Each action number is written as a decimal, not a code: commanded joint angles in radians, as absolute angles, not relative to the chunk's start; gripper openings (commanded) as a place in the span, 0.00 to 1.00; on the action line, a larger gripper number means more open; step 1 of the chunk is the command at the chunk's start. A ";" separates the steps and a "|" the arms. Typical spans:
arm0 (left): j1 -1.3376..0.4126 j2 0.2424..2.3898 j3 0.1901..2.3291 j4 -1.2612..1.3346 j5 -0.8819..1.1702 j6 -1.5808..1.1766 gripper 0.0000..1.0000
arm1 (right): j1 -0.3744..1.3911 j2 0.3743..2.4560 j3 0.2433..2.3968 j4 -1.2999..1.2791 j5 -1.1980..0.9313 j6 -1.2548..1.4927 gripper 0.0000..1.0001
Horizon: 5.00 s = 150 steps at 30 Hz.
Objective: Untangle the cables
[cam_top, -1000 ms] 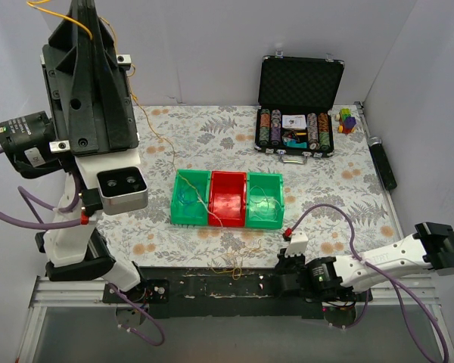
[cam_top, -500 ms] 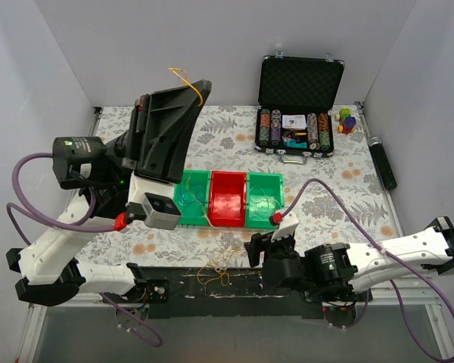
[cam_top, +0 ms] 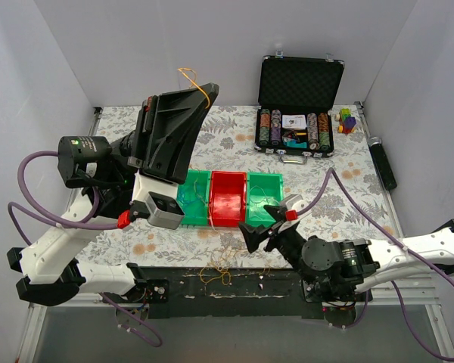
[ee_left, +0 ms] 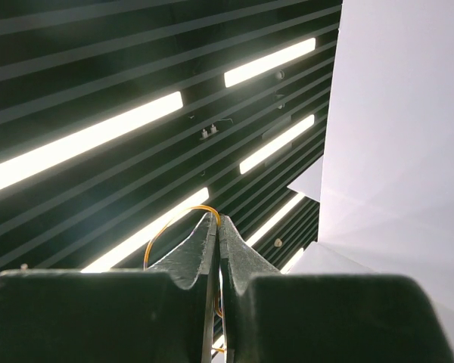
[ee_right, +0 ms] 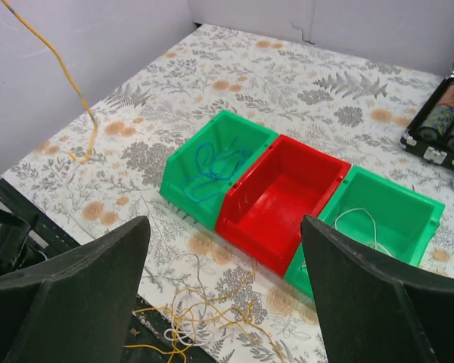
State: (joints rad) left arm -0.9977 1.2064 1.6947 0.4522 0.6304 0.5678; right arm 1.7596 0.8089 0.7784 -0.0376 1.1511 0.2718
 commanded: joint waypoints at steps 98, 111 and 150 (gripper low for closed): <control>-0.790 1.265 0.810 0.742 0.328 0.357 0.00 | 1.997 0.574 0.594 -0.210 1.100 0.680 0.01; -0.785 1.367 0.844 0.753 0.327 0.198 0.00 | 2.066 0.577 0.584 -0.245 1.184 0.739 0.01; -0.729 1.551 1.134 -0.437 0.419 0.274 0.00 | 2.102 0.538 0.566 -0.270 1.266 0.758 0.01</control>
State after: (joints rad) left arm -0.7296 1.5330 1.0828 -0.2192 0.3614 0.1913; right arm 1.7588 0.5430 0.5491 -0.2779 1.2221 0.7368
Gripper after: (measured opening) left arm 0.010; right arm 0.022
